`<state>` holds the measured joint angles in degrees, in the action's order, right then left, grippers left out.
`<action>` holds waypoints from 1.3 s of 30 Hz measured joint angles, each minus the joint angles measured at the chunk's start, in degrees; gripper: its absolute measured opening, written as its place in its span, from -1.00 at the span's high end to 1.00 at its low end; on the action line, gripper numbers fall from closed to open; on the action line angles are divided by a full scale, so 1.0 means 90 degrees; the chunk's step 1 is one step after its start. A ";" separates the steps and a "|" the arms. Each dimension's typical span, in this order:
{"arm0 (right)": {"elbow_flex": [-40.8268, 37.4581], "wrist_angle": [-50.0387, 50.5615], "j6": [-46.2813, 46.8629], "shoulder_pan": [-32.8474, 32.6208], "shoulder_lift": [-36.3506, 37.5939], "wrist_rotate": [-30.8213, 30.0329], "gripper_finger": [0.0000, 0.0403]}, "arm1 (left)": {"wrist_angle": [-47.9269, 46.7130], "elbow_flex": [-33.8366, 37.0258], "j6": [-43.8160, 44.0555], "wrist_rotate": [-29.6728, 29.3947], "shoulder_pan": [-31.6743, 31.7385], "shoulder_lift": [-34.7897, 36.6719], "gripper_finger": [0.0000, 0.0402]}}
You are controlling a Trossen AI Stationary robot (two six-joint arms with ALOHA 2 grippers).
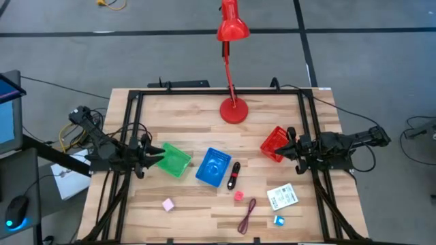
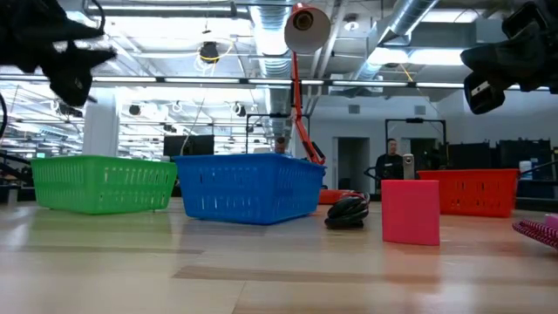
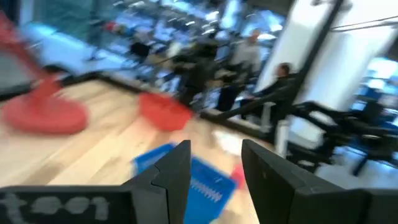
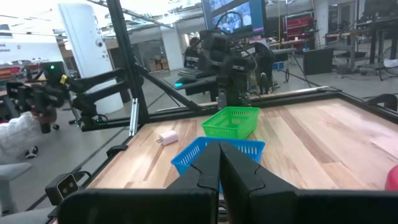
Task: Pick and place items into bin
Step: Put the white charger adapter into the green basket
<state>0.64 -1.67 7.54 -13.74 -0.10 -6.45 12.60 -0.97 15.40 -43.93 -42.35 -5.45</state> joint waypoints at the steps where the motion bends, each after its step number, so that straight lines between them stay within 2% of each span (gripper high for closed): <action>1: 0.0000 0.0000 0.0000 0.0000 0.0000 0.0000 1.00 | 0.0377 0.0000 -0.0305 0.0160 0.0000 -0.0091 0.35; 4: 0.0000 0.0000 0.0000 0.0001 0.0000 -0.0001 1.00 | 0.1738 -0.0018 -0.1564 0.0567 0.0000 -0.0468 0.35; 6: 0.0000 0.0000 0.0001 0.0000 0.0000 -0.0001 1.00 | 0.2176 -0.0203 -0.2271 0.0757 0.0000 -0.0780 0.35; 10: 0.0000 0.0000 -0.0001 0.0000 0.0000 -0.0001 1.00 | 0.1931 -0.0928 -0.3158 0.0522 0.0000 -0.1770 0.35; 13: -0.0001 0.0000 -0.0002 0.0000 0.0000 -0.0001 1.00 | 0.1754 -0.1756 -0.3793 0.0225 0.0011 -0.2796 0.32; 15: -0.0001 0.0000 -0.0001 0.0000 0.0000 -0.0001 1.00 | 0.1356 -0.2398 -0.3889 0.0131 0.0010 -0.3486 0.28; 21: 0.0000 0.0000 -0.0002 0.0002 0.0000 -0.0001 1.00 | -0.1469 -0.4017 -0.2292 -0.0247 0.0007 -0.5425 0.13; 26: 0.0000 0.0000 -0.0001 0.0002 0.0000 -0.0001 1.00 | -0.2938 -0.4968 -0.1195 -0.0271 0.0010 -0.6671 0.01; 33: 0.0000 0.0017 -0.0002 0.0000 0.0000 -0.0001 1.00 | -0.3912 -0.5803 -0.0188 0.1396 -0.0057 -0.7583 -0.05; 39: 0.0000 0.0023 0.0001 0.0000 -0.0002 -0.0001 1.00 | -0.4401 -0.5909 0.0618 0.2422 -0.0090 -0.7869 -0.03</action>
<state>0.64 -1.47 7.55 -13.74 -0.12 -6.46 -27.01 -54.15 20.96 -22.14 -43.16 -76.26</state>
